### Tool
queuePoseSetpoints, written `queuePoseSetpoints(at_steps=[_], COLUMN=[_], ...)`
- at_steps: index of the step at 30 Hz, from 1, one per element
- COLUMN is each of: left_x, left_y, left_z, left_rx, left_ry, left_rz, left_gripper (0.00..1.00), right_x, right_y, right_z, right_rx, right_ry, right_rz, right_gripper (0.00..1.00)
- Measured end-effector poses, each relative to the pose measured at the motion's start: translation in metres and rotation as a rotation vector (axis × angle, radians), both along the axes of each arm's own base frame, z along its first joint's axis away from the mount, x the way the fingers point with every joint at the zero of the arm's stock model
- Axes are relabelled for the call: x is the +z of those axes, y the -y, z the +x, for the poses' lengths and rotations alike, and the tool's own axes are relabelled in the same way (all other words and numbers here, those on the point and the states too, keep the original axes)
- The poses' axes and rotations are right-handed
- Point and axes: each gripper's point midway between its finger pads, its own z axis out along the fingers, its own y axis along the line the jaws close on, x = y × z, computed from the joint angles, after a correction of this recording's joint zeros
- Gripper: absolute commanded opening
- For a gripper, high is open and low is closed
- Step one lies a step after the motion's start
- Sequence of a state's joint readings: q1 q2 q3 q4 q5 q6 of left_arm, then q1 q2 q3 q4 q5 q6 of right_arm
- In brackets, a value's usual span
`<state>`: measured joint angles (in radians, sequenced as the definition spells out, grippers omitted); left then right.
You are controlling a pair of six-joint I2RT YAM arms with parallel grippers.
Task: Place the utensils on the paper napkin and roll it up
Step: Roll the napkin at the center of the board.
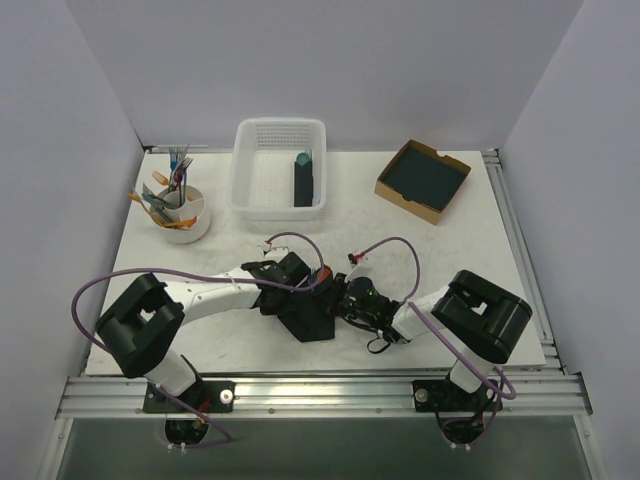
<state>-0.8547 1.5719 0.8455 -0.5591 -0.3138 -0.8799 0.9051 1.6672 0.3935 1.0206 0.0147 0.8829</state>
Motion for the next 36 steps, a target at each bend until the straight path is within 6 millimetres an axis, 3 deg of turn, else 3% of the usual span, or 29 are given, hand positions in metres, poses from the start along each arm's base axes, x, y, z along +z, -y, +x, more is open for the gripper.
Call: queuePoseSetpoints(at_steps=[8,15,22,36], left_x=[0.005,0.010,0.022,0.025], left_y=[-0.002,-0.014,-0.012,-0.018], left_z=[0.002,-0.004,0.009,0.025], left_rx=[0.006,-0.018,-0.050,-0.091], left_ry=[0.008,-0.028,-0.021,-0.019], left_rz=[0.017,0.090,0.103,0.129], left_gripper=[0.02,0.02,0.02,0.02], right_x=[0.000,0.000,0.001,0.009], right_y=[0.000,-0.001,-0.002,-0.019], right_z=[0.000,-0.001,-0.001,-0.005], right_rx=[0.001,0.006,0.006,0.031], right_ry=[0.000,-0.002,0.000,0.017], right_rz=[0.000,0.003,0.001,-0.002], right_gripper=[0.00,0.00,0.00,0.00])
